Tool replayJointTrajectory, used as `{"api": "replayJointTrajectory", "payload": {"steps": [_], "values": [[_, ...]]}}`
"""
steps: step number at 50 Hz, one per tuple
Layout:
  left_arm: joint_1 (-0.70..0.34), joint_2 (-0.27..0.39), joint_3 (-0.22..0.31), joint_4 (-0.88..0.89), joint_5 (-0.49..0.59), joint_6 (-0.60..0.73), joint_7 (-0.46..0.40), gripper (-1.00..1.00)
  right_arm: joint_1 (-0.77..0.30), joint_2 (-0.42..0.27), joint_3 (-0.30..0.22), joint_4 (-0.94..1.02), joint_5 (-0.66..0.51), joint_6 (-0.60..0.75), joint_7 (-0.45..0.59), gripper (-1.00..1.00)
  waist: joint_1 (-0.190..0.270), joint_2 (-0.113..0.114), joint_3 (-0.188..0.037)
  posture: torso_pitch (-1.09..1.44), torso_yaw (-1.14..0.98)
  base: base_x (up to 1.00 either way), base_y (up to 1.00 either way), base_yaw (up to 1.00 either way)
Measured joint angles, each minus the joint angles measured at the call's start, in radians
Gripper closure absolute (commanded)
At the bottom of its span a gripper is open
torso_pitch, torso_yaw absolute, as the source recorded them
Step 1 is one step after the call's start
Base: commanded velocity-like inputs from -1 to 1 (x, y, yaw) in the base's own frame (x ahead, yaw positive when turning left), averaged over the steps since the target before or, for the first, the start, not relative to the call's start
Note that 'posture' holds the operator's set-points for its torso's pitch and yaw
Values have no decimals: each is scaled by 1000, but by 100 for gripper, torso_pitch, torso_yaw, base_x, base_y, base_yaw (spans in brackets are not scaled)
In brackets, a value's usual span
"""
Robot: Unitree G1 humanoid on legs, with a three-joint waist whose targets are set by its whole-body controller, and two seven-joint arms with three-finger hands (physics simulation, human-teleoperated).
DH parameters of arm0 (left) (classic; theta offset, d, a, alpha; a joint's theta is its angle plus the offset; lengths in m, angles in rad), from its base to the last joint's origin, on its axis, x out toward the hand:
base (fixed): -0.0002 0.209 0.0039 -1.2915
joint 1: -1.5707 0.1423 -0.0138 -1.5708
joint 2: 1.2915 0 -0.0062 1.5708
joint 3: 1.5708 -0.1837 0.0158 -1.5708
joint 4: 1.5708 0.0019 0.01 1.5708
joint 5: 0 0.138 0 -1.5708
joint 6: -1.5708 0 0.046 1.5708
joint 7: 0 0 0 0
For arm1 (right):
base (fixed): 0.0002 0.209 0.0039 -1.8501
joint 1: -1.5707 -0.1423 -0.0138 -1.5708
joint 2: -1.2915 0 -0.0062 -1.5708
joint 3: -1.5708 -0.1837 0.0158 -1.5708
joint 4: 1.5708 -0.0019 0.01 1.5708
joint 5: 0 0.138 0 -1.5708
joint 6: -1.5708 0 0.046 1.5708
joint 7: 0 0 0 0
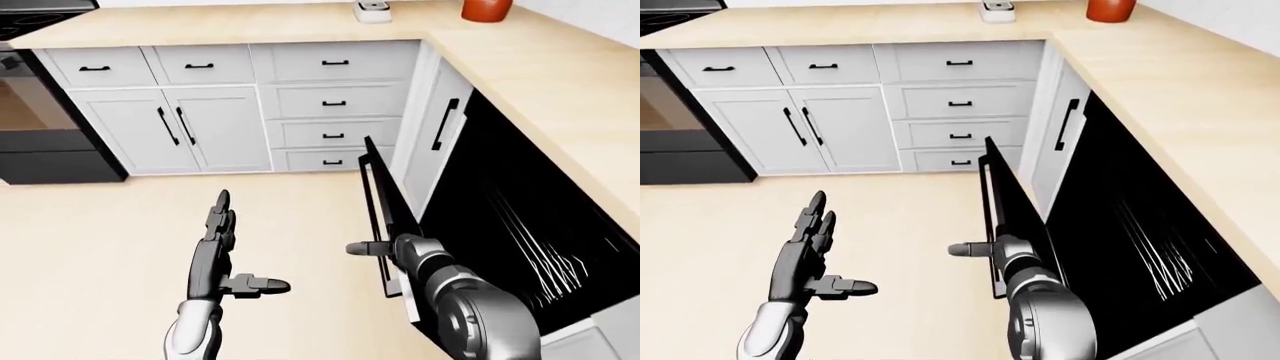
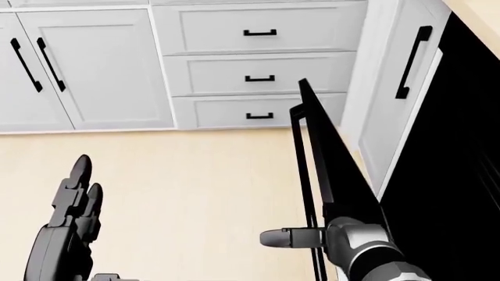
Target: Close the dishwasher door
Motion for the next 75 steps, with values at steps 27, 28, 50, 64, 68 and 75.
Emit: {"api": "replayJointTrajectory", "payload": {"steps": [27,28,50,64,68,75], "values": [[-2,0,3,-3,-5,9,1,-100,8,-10,-8,-2,8,-5,-104,-100,16,2,-1,0,0,0,0,0],[-2,0,3,-3,-5,9,1,-100,9,-11,-9,-2,9,-6,-108,-100,17,2,-1,0,0,0,0,0],[-9,2,5,0,-7,14,3,-100,14,-26,-13,-1,31,-5,-190,-100,30,4,-2,0,0,0,0,0],[-12,3,6,2,-11,20,4,-100,20,-43,-5,-8,21,5,-198,-100,35,4,1,0,0,0,0,0],[-14,3,7,3,-13,22,3,-100,16,-49,-15,-5,28,8,-235,-100,38,5,1,0,0,0,0,0],[-15,4,10,-1,-16,26,4,-100,18,-66,-13,-11,34,18,-287,-100,41,2,0,0,0,0,0,0]]}}
